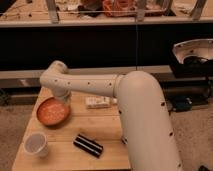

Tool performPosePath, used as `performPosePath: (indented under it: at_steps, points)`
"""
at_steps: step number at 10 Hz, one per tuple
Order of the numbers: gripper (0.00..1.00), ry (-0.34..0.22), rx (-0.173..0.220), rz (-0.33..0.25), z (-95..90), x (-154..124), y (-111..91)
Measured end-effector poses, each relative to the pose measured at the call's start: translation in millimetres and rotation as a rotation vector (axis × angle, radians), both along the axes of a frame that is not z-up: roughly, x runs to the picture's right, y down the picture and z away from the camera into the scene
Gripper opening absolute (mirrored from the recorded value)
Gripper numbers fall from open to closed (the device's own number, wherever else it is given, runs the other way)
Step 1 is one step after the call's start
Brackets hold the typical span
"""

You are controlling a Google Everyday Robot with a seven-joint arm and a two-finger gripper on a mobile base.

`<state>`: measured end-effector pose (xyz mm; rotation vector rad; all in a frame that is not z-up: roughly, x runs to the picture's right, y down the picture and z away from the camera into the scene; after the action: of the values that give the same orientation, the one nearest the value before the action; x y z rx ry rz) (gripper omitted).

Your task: Push the ceramic bowl across the table

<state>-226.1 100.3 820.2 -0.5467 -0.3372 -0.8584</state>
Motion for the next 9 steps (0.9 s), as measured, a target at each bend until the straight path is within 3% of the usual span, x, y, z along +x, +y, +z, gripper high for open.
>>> performPosePath:
  at_steps: [4,7,9]
  points:
    - [0.04,-0.017,-0.021,-0.021,5.2,0.9,11.8]
    - [0.04,-0.021,-0.047,-0.013,23.0,9.9,28.8]
    - [0.04,-0.025,-0.060,-0.019,24.7,10.6,33.5]
